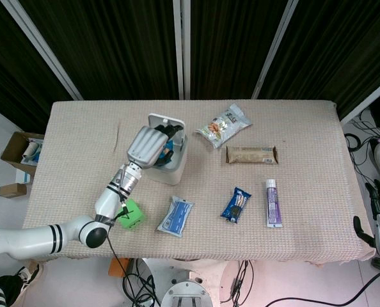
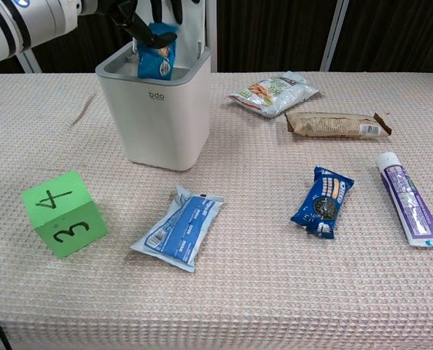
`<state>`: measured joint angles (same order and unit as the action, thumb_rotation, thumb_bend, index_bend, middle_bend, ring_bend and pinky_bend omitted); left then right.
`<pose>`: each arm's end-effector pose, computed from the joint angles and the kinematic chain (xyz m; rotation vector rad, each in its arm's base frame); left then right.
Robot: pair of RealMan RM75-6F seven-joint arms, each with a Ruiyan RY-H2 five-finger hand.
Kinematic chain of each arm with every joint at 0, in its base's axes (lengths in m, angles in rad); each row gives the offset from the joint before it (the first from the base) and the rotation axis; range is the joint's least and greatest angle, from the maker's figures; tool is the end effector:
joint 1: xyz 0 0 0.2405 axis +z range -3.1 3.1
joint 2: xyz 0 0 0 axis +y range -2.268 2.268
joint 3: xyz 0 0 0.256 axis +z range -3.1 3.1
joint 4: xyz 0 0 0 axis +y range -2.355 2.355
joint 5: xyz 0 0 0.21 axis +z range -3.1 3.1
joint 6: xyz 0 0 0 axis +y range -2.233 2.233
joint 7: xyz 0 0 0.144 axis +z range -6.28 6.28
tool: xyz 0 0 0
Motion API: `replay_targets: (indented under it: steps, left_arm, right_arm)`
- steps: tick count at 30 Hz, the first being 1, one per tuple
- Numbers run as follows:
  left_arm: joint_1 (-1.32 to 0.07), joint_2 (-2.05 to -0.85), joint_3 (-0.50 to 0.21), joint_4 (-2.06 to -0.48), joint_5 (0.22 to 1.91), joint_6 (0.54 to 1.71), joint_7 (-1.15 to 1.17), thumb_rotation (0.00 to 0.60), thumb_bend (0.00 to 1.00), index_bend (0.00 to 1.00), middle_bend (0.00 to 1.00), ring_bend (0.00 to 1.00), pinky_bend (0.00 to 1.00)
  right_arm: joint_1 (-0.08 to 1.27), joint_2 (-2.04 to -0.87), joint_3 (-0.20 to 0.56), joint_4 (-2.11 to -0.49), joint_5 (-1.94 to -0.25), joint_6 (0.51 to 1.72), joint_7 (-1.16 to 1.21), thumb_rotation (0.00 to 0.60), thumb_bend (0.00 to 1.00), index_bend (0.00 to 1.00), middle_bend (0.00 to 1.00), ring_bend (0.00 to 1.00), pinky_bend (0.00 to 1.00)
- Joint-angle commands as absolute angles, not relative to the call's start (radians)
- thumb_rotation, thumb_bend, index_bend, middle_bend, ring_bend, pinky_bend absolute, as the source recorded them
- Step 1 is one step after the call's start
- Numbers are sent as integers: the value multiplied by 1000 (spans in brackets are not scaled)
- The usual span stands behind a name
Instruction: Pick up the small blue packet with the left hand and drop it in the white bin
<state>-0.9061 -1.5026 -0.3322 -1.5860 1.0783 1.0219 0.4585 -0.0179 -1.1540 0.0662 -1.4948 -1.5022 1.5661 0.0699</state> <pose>-0.0465 0.3765 0.0271 -1.8318 -0.7233 -1.1709 -0.3412 -0.1511 0.1723 1.2737 -0.8769 0.8819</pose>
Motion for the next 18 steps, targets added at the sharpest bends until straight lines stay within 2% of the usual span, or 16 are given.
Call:
replay_targets:
  steps: [1,5,9,13,18]
  left_arm:
    - [-899,-1492,-315,-1584,1119,1040,432,600,197,14,114,203,528]
    - [-876,-1455,-290,-1628,1146,1065,439,600,171,14,113,197,505]
    - [-798,-1377,-227,-1735,1200,1148,469,600,163,25,122,190,468]
    - [-647,-1285,-102,-1824,1342,1317,461,600,158,55,140,179,427]
    - [-469,-1224,54,-1783,1496,1489,405,600,152,106,145,159,366]
  right_arm:
    - [-18,-1155,66,-1492,-1502,1565,73,600,364,0,0,0,0]
    - [-19,-1156,67,-1490,-1506,1571,78,600,365,0,0,0,0]
    - [-20,-1159,65,-1483,-1509,1574,84,600,365,0,0,0,0]
    - [-18,-1166,64,-1469,-1508,1567,90,600,365,0,0,0,0]
    - [-14,-1174,62,-1461,-1514,1564,87,600,364,0,0,0,0]
